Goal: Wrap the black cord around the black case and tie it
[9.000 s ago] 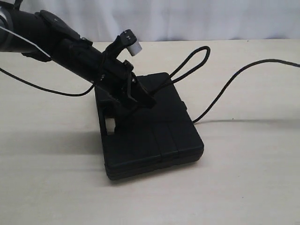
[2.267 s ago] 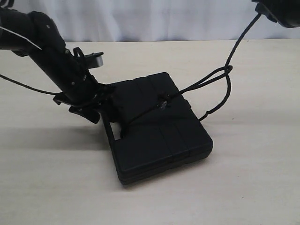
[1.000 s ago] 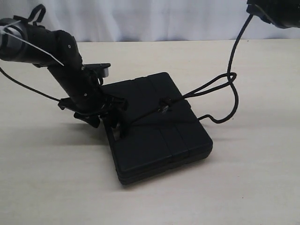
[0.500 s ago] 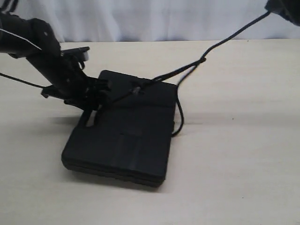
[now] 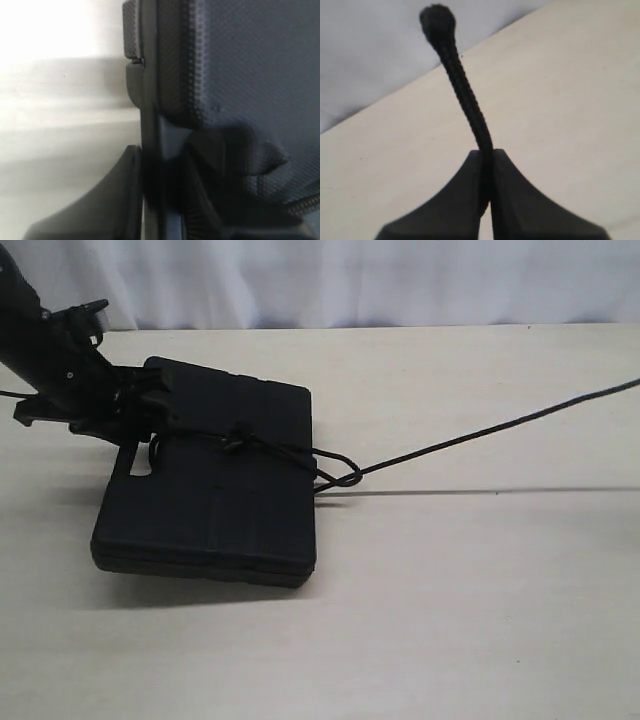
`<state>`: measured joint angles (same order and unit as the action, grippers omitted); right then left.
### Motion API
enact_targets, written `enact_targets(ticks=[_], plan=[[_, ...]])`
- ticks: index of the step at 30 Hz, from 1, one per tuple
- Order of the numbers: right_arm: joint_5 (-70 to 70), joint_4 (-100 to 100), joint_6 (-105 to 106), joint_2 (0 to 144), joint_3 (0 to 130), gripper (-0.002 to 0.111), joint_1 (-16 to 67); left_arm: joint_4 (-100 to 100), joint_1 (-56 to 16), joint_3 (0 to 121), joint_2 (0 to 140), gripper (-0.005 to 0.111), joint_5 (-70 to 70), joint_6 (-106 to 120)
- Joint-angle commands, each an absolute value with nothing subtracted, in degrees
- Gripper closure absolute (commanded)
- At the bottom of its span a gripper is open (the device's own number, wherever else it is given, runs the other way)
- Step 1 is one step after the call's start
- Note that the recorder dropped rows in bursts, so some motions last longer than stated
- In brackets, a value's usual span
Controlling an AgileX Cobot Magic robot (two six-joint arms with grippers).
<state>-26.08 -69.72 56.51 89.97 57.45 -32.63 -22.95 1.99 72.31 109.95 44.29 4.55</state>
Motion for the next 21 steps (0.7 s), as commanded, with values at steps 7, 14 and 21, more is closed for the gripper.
enact_targets(ticks=[7, 14, 21], plan=[[-11.16, -64.95, 55.89, 93.19, 54.17, 0.104, -35.13, -23.21, 2.0, 72.76, 109.27, 0.107, 42.52, 4.42], [-17.53, -60.2, 56.75, 99.08, 54.17, 0.103, -35.13, -23.21, 2.0, 72.76, 112.51, 0.107, 43.58, 4.42], [-31.56, -34.57, 36.03, 100.75, 59.95, 0.067, -35.13, -23.21, 2.0, 72.76, 113.2, 0.107, 44.29, 4.42]])
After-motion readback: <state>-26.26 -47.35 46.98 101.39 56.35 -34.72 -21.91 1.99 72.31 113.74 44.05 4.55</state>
